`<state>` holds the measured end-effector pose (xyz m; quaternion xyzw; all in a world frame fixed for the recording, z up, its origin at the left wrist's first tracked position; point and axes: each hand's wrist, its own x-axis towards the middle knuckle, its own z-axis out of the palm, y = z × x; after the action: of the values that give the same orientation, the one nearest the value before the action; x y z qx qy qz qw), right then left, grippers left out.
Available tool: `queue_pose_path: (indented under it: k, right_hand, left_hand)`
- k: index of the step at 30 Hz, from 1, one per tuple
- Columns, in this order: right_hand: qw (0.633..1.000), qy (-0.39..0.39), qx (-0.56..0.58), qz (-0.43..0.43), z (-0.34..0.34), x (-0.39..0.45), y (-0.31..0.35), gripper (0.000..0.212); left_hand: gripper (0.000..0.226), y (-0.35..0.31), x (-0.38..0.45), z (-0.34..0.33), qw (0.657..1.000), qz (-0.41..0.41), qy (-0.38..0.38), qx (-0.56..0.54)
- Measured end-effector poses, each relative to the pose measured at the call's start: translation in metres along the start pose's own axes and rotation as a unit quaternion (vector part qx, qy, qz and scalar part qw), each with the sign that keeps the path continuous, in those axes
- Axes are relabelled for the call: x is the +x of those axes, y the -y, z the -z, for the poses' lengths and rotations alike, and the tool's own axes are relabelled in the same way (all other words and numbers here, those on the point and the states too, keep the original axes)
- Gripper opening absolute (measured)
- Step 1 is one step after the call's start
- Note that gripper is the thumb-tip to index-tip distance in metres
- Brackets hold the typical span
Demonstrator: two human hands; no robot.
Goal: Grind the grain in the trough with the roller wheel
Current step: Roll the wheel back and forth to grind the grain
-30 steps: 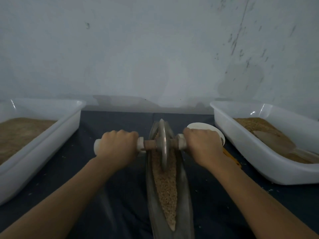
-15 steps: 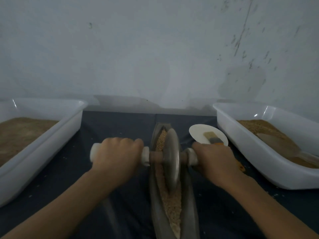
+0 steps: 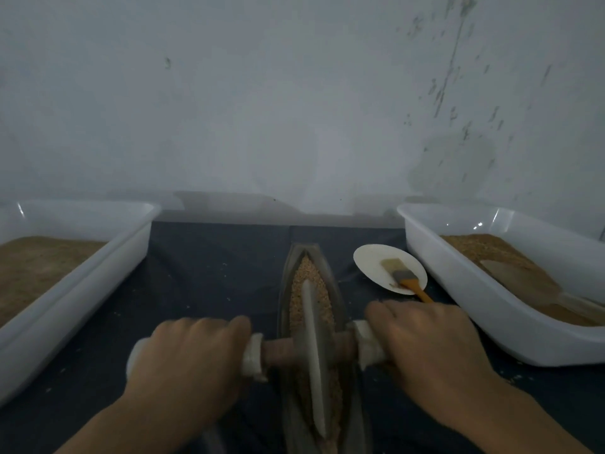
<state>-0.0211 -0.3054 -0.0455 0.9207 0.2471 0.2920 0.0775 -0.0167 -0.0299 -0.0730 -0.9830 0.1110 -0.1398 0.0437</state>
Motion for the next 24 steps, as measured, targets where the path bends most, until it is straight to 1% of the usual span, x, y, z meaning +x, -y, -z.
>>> queue_pose_path:
  k: [2,4,5,7,9,12,13,15,17,18,19,20,22,24]
  right_hand:
    - [0.999,0.042,-0.001,0.0,-0.011,0.012,-0.004,0.041]
    - [0.997,0.074,-0.019,-0.025,-0.029,0.033,-0.013,0.024]
    - [0.995,0.085,-0.019,-0.044,-0.039,0.043,-0.018,0.021]
    - [0.993,0.091,-0.023,-0.07,-0.054,0.059,-0.025,0.02]
    - [0.993,0.08,-0.024,-0.08,-0.059,0.065,-0.025,0.019]
    - [0.994,0.09,-0.015,-0.063,-0.043,0.049,-0.018,0.019]
    - [0.995,0.086,-0.024,-0.046,-0.033,0.039,-0.014,0.022]
    - [0.999,0.036,-0.021,-0.021,-0.014,0.016,-0.003,0.038]
    - [1.0,-0.017,-0.01,-0.01,0.0,-0.002,0.002,0.05]
    - [1.0,-0.025,-0.01,-0.004,0.002,-0.006,0.002,0.052]
    - [1.0,-0.016,-0.003,-0.004,0.0,-0.008,0.001,0.054]
    - [1.0,-0.003,0.004,-0.009,-0.004,-0.007,-0.001,0.053]
    - [1.0,0.011,0.013,-0.027,-0.021,0.005,-0.008,0.048]
    - [0.998,0.024,-0.007,-0.051,-0.045,0.026,-0.018,0.036]
  left_hand:
    - [0.026,-0.002,0.012,-0.001,1.0,0.01,-0.001,0.015]
    - [0.032,-0.006,0.037,-0.002,0.999,0.03,-0.036,0.025]
    - [0.031,-0.006,0.051,-0.002,0.998,0.035,-0.047,0.032]
    - [0.026,-0.007,0.077,-0.001,0.997,0.025,-0.05,0.048]
    - [0.021,-0.007,0.09,0.0,0.998,0.016,-0.042,0.046]
    - [0.024,-0.008,0.072,0.0,0.998,0.02,-0.049,0.039]
    - [0.028,-0.009,0.058,0.0,0.998,0.02,-0.047,0.035]
    - [0.035,-0.007,0.029,0.0,0.999,0.011,-0.04,0.034]
    - [0.042,-0.005,0.006,0.004,0.996,-0.026,-0.067,0.043]
    - [0.047,-0.005,-0.001,0.007,0.993,-0.053,-0.087,0.052]
    - [0.051,-0.005,-0.003,0.01,0.991,-0.065,-0.101,0.052]
    - [0.051,-0.006,-0.001,0.013,0.992,-0.063,-0.097,0.057]
    - [0.041,-0.011,0.015,0.009,0.993,-0.031,-0.09,0.07]
    - [0.032,-0.014,0.044,0.007,0.992,-0.006,-0.096,0.079]
